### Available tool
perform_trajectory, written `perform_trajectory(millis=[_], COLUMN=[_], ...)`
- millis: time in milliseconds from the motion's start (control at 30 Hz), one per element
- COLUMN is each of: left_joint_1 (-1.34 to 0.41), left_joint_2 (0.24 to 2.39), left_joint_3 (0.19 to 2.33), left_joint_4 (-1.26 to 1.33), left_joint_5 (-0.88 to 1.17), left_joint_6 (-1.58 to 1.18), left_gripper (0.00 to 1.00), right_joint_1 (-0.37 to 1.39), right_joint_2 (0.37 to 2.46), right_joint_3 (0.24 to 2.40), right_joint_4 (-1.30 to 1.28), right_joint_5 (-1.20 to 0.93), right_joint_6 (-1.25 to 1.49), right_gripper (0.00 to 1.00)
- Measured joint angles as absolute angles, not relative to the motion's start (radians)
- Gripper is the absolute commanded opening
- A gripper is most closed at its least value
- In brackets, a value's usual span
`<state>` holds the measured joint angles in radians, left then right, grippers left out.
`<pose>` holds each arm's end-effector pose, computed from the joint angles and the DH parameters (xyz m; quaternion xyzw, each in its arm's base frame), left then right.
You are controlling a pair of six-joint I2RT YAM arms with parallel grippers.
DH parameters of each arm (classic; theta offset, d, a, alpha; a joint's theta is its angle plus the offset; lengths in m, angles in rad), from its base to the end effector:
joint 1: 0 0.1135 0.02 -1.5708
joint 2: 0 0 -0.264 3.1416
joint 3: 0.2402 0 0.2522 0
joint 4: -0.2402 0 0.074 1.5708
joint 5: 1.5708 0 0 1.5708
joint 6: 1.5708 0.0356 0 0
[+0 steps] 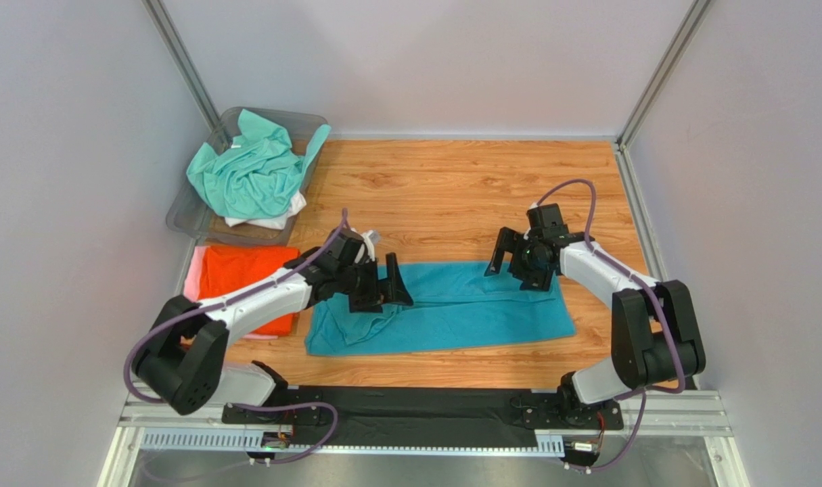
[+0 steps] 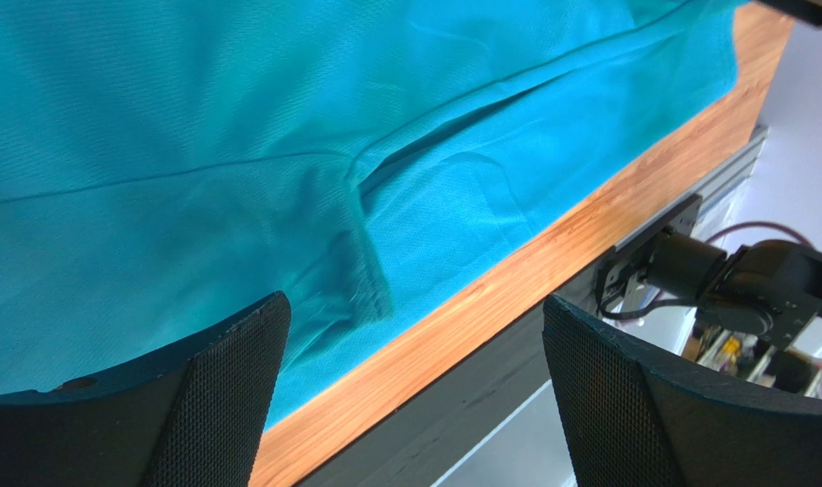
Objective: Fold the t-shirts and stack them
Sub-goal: Fold the tshirt
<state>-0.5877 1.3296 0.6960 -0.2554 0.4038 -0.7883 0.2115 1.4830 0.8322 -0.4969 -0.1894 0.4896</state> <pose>0.2062 -0.1542 0.1903 -0.0257 0.9254 -0.3540 0.1330 0.2653 0.0638 0.1765 0.1152 0.9667 0.1586 0.1646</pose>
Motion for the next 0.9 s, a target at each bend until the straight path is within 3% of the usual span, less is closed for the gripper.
perform_trajectory(millis=[200, 633, 900], left_joint_1=[-0.641, -0.660, -0.654], left_joint_2=[1.439, 1.440, 1.511], left_joint_3=[0.718, 0.662, 0.759], left_joint_4=[-0.237, -0.221, -0.298], left_joint_5=[0.418, 0.391, 0.331], left_joint_6=[-0.795, -0.805, -0.794], left_gripper=[1.00, 1.00, 1.00], right_joint_1=[0.208, 0.157, 0.154], right_joint_2=[1.484, 1.475, 1.434], right_joint_3=[0.832, 0.831, 0.759], right_joint_4=[-0.508, -0.579, -0.573], right_joint_5=[-0.135, -0.004, 0.000], right_joint_6=[0.517, 0.521, 0.497], right_gripper=[1.00, 1.00, 1.00])
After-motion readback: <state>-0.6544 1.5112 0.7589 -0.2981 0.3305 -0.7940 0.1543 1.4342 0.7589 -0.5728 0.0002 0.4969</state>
